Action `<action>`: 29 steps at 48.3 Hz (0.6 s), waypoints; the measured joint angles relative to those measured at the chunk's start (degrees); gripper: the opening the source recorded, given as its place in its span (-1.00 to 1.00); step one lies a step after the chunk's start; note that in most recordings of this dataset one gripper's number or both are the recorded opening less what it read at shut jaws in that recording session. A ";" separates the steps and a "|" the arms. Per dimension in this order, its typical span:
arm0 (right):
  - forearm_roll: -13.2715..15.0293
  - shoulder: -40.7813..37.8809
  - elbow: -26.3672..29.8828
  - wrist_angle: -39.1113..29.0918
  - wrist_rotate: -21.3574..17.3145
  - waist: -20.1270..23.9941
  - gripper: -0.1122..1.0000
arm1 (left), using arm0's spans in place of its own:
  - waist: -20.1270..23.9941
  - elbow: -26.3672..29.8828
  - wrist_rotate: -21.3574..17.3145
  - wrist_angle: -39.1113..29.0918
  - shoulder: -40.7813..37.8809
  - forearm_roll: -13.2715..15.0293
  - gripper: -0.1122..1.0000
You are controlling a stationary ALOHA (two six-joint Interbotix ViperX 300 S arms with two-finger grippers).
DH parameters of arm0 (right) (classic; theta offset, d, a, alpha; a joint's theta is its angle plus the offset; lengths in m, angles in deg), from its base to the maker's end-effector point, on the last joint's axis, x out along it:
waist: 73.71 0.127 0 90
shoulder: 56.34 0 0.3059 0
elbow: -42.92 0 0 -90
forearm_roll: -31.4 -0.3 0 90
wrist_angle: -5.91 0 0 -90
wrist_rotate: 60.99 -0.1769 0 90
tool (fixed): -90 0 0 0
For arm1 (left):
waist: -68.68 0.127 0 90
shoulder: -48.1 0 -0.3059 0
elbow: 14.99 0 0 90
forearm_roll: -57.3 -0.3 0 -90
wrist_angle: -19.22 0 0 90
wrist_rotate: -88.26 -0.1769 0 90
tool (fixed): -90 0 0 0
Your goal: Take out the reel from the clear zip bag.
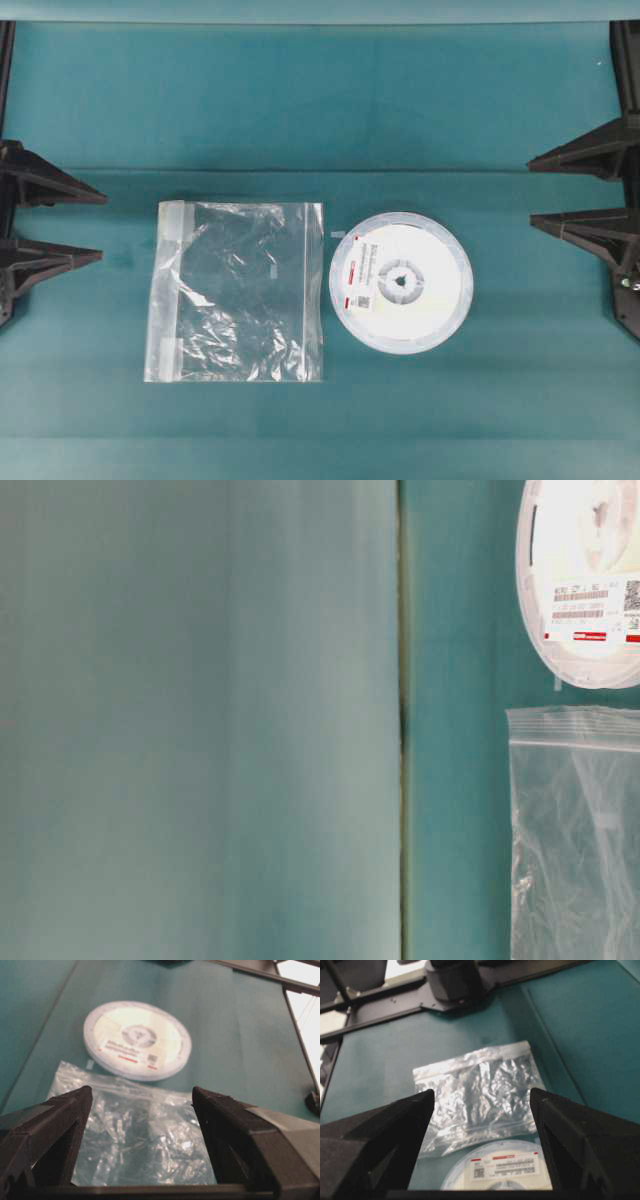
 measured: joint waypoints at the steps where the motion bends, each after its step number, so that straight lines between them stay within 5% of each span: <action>1: -0.09 0.00 0.00 0.00 0.00 0.09 0.86 | 0.00 0.00 0.09 0.00 0.00 0.00 0.79; 29: 0.00 0.00 -0.26 0.00 0.00 0.09 0.86 | 0.00 0.00 0.09 0.00 0.00 0.00 0.79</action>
